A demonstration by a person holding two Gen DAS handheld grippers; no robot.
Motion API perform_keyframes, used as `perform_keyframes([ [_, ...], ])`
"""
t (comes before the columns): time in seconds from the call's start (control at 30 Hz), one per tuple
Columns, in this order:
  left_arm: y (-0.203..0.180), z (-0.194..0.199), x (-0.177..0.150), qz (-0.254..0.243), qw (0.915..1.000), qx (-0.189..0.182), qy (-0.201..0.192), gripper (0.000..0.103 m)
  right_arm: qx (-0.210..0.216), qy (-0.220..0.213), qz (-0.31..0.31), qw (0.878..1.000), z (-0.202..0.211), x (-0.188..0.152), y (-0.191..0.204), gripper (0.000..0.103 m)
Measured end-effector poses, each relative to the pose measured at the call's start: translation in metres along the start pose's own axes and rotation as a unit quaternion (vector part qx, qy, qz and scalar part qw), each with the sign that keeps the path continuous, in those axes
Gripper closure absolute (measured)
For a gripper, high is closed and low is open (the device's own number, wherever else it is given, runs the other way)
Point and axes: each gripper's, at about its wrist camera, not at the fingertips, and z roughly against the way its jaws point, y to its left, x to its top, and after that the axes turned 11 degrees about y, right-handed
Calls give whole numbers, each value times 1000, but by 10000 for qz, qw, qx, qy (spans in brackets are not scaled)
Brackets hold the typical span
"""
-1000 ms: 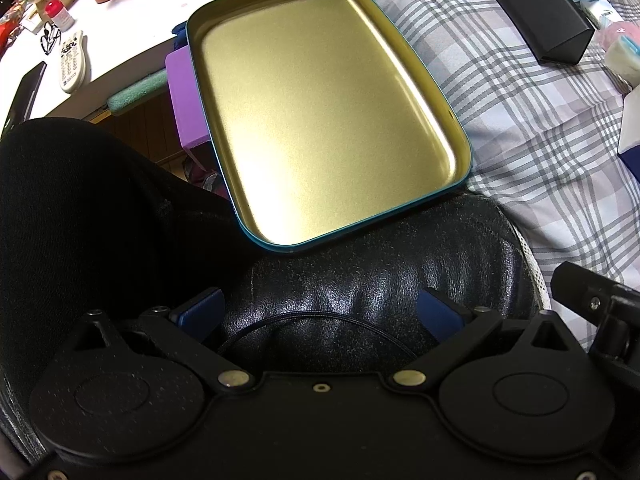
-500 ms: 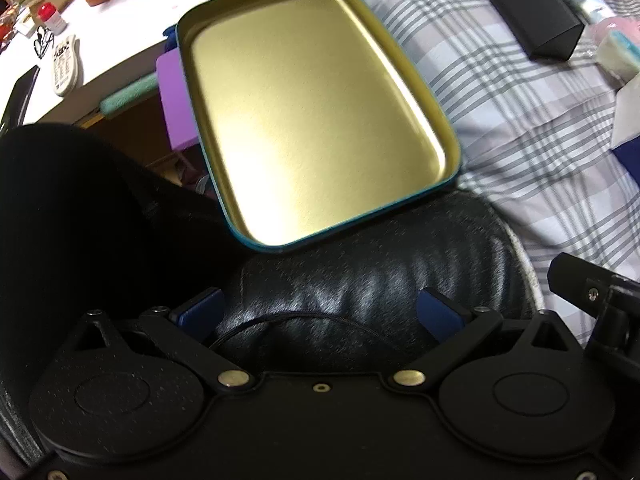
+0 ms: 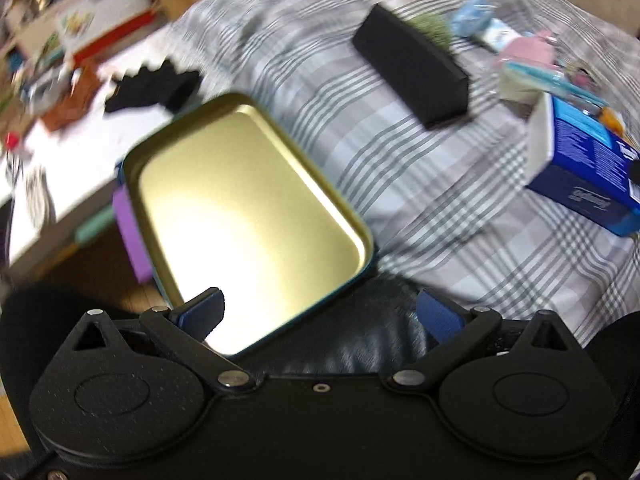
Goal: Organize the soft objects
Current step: 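Move both tools over the pile of soft items on the bedspread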
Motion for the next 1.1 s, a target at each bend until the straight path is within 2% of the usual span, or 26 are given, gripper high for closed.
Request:
perform_keyframes([
  [0.1,-17,3,11,-275,9996,34,-24,4,-177,-179,-472,9986,-1,16,-39,0],
  [0.23,-34,1,29,-384,9992,-25,-43,4,-402,-287,-1034,9934,-9,39,-83,1],
  [0.3,-42,1,38,-433,9990,-87,-35,5,-333,-260,-1152,9924,-13,52,-106,1],
  [0.43,-66,3,62,-870,9958,-291,6,11,-386,-230,-1256,9911,-29,82,-132,1],
  [0.6,-83,5,106,-1080,9931,-437,116,11,-258,44,-1316,9910,-45,110,-142,5],
  [0.8,-99,3,180,-1276,9902,-543,142,12,-83,270,-1485,9885,-68,136,-142,5],
  [1.0,-113,-27,258,-1280,9908,-384,205,12,-12,238,-1410,9897,-81,150,-134,5],
  [1.1,-116,-52,285,-1182,9913,-388,436,14,-24,267,-1368,9902,-88,156,-133,5],
])
